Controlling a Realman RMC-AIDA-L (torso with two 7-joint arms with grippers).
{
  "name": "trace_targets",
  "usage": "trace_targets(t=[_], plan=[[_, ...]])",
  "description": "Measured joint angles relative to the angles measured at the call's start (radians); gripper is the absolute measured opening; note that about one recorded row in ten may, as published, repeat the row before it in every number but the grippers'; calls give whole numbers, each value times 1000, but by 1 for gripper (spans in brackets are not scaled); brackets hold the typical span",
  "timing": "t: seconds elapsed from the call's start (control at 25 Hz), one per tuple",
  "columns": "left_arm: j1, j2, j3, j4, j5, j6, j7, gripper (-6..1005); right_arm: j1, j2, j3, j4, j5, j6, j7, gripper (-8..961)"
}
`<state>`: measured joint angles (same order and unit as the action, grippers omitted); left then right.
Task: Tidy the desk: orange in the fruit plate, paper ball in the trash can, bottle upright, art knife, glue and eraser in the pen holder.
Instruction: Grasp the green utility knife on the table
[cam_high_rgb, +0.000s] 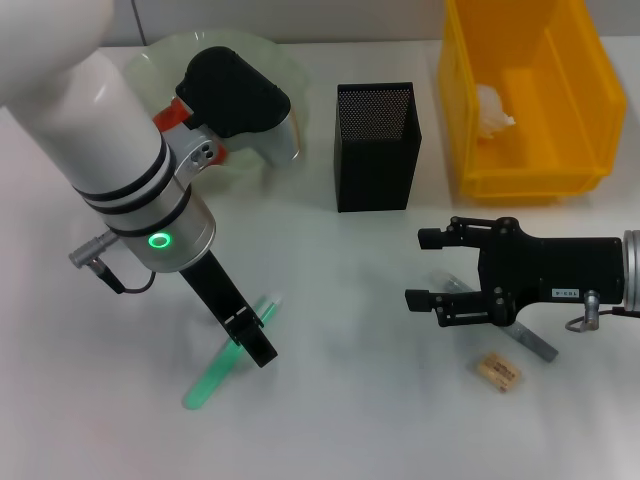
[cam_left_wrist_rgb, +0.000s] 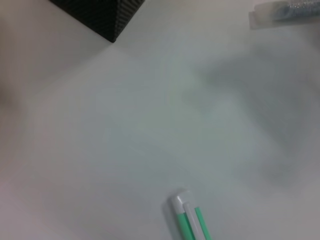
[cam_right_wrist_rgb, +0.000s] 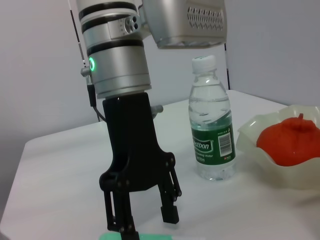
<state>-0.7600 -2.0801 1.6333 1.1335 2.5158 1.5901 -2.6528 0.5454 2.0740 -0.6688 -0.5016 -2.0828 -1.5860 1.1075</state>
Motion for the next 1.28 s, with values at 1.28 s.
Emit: trace_targets(t=[1.28], plan=[[23,0,87,2,19,-71,25,557,-3,0,0,0,0,-4,3,811]])
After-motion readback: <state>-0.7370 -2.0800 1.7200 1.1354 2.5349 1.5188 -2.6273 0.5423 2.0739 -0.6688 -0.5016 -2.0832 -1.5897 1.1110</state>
